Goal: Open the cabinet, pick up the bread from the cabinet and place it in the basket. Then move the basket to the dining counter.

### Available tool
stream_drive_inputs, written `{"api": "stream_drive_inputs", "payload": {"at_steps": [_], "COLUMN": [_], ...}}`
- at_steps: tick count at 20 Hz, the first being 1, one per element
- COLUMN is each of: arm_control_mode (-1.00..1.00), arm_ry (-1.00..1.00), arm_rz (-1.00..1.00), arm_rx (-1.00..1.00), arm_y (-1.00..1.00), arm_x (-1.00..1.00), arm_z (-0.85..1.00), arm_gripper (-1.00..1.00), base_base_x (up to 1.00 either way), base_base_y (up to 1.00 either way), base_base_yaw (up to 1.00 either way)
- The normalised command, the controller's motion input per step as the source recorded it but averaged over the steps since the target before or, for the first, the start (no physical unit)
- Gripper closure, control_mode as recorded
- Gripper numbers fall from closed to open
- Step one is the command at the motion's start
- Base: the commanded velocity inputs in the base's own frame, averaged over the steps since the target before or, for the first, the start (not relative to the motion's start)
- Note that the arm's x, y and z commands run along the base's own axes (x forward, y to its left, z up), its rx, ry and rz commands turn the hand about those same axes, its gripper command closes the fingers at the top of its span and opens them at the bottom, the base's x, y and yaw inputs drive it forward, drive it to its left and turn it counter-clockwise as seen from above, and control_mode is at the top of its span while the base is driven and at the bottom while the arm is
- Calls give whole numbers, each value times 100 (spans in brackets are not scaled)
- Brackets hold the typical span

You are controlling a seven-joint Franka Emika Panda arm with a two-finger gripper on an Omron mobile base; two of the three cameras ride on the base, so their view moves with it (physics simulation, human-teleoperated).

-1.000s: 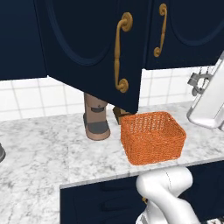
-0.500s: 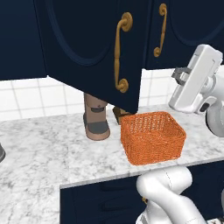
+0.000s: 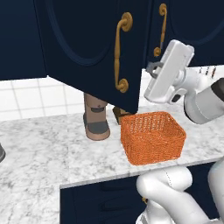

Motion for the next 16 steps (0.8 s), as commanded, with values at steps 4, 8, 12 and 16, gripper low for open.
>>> {"api": "stream_drive_inputs", "payload": {"at_steps": [4,8,12,16], "arm_control_mode": [-100,-100,-100,-100], "arm_ry": [-17,-10,-9,-9], "arm_rz": [-1,1,0,-3], "arm_rx": [-4,-5,-23,-23], "arm_y": [64,95,100,99], "arm_x": [21,-24,-67,-19], "arm_z": [0,2,1,0], "arm_gripper": [100,100,100,100], "base_base_x": [0,0,0,0], "base_base_y": [0,0,0,0], "base_base_yaw": [0,0,0,0]}}
